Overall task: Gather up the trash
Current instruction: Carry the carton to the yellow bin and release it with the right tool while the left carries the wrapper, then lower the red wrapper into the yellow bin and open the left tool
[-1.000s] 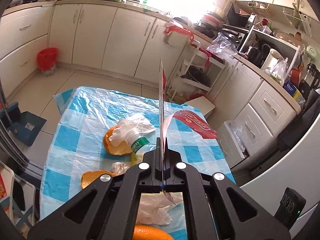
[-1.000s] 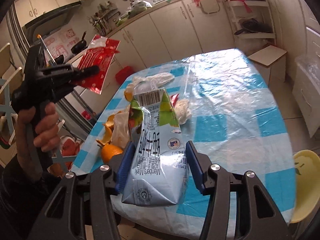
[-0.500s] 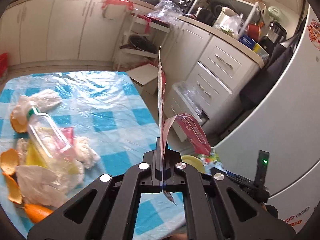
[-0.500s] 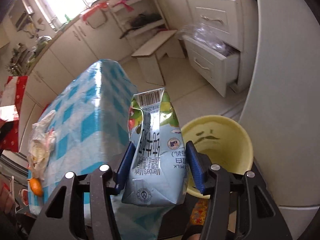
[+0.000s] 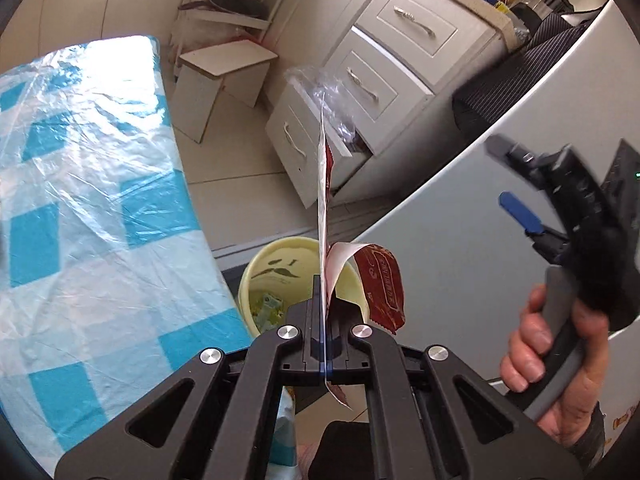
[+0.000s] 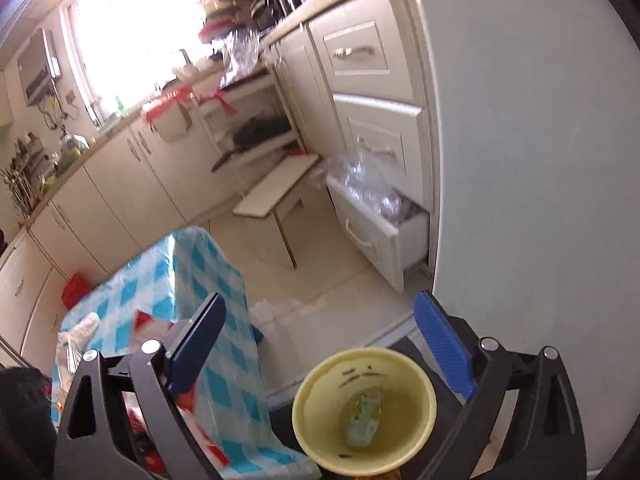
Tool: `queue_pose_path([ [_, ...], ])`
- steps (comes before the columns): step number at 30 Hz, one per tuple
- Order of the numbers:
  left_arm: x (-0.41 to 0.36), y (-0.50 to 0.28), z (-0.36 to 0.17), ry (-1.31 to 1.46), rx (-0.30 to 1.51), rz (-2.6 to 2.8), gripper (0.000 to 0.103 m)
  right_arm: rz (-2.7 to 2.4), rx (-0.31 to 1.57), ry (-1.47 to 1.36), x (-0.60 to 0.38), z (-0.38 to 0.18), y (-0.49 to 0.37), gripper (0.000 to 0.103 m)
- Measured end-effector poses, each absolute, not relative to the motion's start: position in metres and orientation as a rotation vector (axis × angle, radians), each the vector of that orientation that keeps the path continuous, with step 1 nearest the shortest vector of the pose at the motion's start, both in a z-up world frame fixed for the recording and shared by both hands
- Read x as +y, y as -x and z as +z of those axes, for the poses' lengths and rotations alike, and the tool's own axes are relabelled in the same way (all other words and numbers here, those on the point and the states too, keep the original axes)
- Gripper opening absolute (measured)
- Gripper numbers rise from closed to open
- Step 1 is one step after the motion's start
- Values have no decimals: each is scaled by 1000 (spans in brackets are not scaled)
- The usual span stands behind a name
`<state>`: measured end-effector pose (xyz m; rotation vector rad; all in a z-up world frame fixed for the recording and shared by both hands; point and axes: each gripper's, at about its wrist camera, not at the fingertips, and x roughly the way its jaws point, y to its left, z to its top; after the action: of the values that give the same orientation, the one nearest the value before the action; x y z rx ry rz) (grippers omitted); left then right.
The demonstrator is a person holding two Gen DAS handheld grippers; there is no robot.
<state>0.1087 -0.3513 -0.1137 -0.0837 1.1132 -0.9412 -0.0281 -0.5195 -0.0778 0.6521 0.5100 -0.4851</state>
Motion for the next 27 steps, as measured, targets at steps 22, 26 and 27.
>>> queue_pose_path([
  [22,-391,-98,-121,-102,1061,-808,54,-396,450,-750,-514,-61,5,92],
  [26,-315,-102,-71,-109,864,-699,70,-388,455,-664,-485,-49,-12,92],
  [27,-295,-105,-61,-108,828,-669,72,-381,452,-631,-475,-44,-17,92],
])
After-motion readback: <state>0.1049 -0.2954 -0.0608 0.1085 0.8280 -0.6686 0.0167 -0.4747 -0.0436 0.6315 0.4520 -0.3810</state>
